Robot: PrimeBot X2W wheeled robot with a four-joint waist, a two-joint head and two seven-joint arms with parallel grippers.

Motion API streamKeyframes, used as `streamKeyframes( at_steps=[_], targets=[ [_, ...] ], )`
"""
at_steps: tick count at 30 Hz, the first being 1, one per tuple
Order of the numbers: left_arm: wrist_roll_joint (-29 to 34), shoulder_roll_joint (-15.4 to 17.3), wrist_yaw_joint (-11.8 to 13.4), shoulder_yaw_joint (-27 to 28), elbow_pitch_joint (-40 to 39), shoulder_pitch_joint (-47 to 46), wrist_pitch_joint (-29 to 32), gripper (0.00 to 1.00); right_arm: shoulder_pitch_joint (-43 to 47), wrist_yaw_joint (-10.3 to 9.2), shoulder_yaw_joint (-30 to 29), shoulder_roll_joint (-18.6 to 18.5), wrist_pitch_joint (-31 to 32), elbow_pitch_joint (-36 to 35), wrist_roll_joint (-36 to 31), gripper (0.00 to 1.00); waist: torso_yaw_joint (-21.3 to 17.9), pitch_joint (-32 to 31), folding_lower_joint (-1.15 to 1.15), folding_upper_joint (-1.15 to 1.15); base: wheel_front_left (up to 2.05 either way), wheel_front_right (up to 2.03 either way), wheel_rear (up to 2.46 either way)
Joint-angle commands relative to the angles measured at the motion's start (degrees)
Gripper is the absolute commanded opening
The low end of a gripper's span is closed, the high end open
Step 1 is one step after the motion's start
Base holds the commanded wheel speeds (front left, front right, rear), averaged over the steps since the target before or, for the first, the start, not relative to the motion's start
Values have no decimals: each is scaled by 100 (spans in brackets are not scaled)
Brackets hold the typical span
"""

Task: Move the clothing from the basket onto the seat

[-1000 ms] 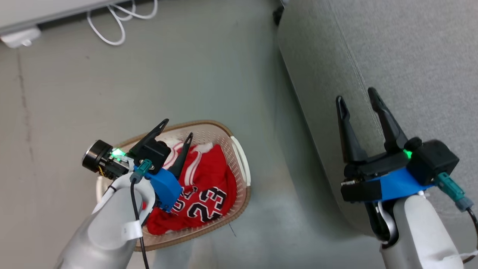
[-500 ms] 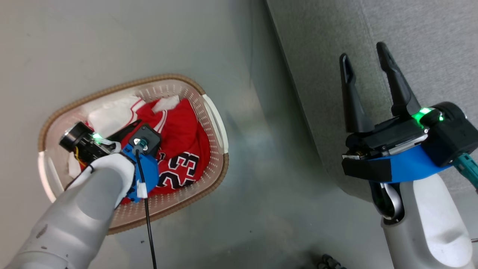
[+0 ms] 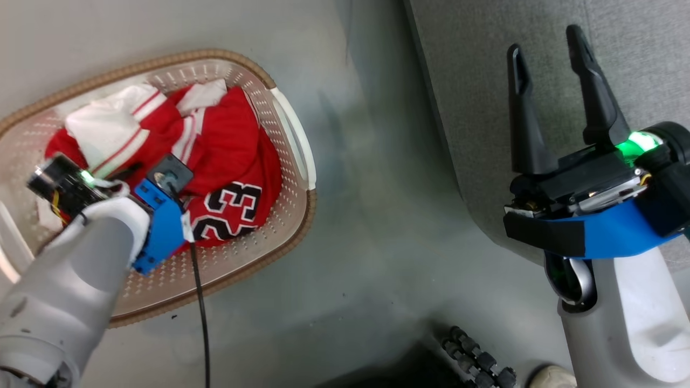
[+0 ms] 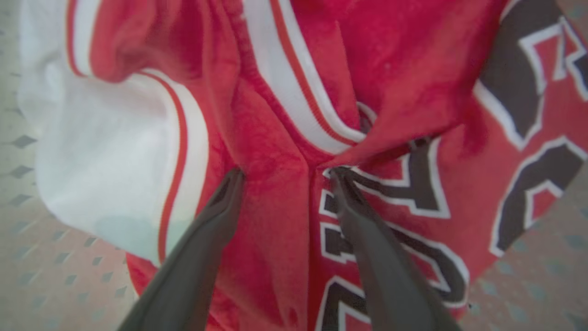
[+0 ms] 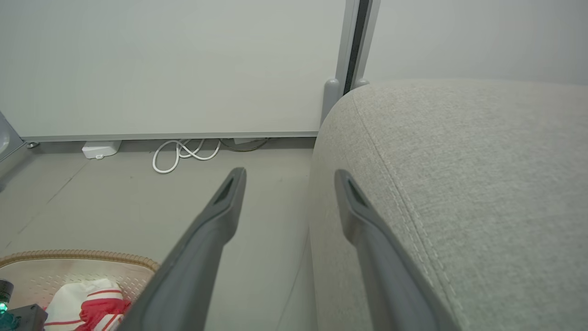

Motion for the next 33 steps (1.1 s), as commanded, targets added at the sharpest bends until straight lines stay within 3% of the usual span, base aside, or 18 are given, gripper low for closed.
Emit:
streamKeyframes(
  at_steps=[1, 6, 8, 9, 20, 33],
  targets=[
    [34, 55, -5, -19, 19, -169, -35, 100, -83, 1, -24, -6, -2, -43, 10, 100, -51, 122, -1, 0, 0, 0, 0],
    [51, 92, 100, -77, 133, -265, 119, 100, -107, 1, -40, -6, -2, -154, 1, 100, -61, 261, -1, 0, 0, 0, 0],
    [92, 84, 118, -132, 149, -308, 139, 24, -102, 1, -46, -6, -3, -192, -13, 100, -44, 289, -1, 0, 0, 0, 0],
    [85, 73, 118, -150, 155, -323, 129, 0, -104, 1, -49, -6, -2, -199, -22, 100, -32, 298, -1, 0, 0, 0, 0],
    [-110, -121, 97, -127, 195, -145, -217, 0, -138, 1, -72, -6, -2, -106, -128, 100, 179, -74, -1, 0, 0, 0, 0],
    [-714, -718, 35, 261, 97, 195, -1401, 0, 152, 1, -188, -9, -2, 198, -469, 100, 883, -1283, -1, 0, 0, 0, 0]
  ],
)
